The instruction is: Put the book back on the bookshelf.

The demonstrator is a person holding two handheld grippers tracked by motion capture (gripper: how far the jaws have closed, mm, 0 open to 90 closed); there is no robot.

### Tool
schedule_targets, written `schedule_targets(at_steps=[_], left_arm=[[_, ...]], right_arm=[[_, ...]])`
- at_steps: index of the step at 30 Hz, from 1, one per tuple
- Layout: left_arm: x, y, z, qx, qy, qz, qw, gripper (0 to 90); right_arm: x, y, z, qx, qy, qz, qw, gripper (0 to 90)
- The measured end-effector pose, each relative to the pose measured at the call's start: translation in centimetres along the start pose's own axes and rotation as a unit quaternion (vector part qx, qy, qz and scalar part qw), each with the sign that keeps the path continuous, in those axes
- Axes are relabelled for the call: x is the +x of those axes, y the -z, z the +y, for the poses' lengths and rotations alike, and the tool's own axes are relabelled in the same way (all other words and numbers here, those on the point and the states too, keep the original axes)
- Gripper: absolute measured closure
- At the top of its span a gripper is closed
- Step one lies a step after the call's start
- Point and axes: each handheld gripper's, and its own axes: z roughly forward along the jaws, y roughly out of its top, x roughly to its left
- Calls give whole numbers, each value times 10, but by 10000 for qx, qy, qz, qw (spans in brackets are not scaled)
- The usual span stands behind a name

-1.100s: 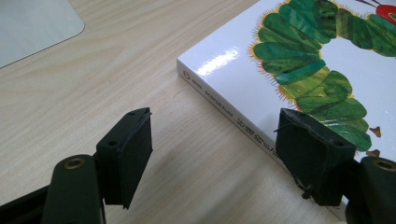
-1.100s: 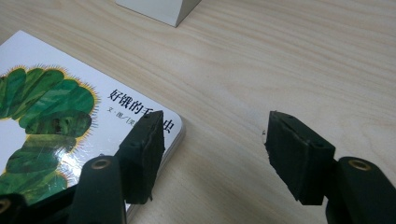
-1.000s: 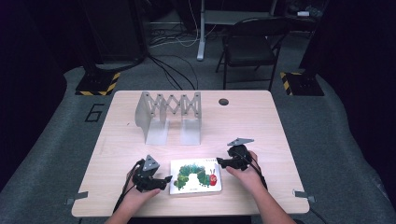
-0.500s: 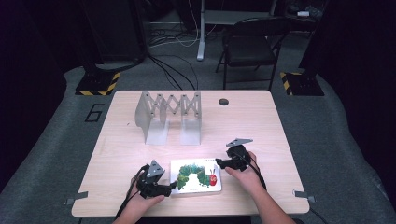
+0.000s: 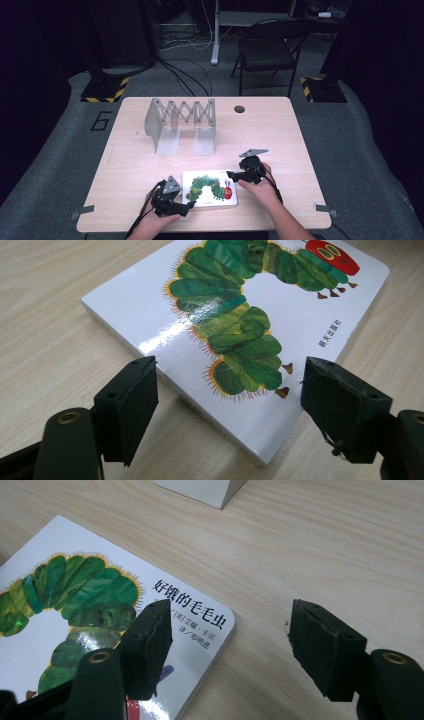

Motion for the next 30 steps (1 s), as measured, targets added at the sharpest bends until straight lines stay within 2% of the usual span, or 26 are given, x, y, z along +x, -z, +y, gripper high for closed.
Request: schedule_targets(at_steps=[10,11,15,17,20,22,24,25,26,27,28,30], left_arm=[[-5,-3,-3,25,-65,-36,10000,219],[-5,-3,-3,102,-133,-7,9999,210],[-5,-3,-4,101,-104,-64,9999,198],[-4,-5,-5,69,-118,15,9999,187],[-6,-7,-6,69,-115,8,9999,161],[-6,-7,-5,109,-238,39,9997,154],[-6,-7,-5,101,-246,44,9996,150],[-6,-7,-5,101,-246,44,9996,148],[-6,-8,-5,115,-240,19,9996,146],[-7,-9,-5,62,-240,81,9997,145],[-7,-10,-5,28,-252,77,9996,144],[-6,-11,-5,2,-277,44,9996,143]], right_arm=[[1,-3,2,50,22,103,9999,323],[1,-3,3,44,14,111,9999,323],[1,-5,4,78,-4,108,9999,320],[2,-6,5,52,-37,123,9999,320],[2,-8,5,138,-47,148,9998,320],[2,-8,5,170,-37,150,9997,321],[2,-8,6,231,-94,176,9995,320],[1,-9,6,166,-32,167,9997,321],[0,-9,7,186,-69,182,9996,321],[0,-9,7,216,-152,179,9995,321],[-2,-9,7,210,-111,191,9995,321],[-4,-9,8,193,-175,212,9994,325]])
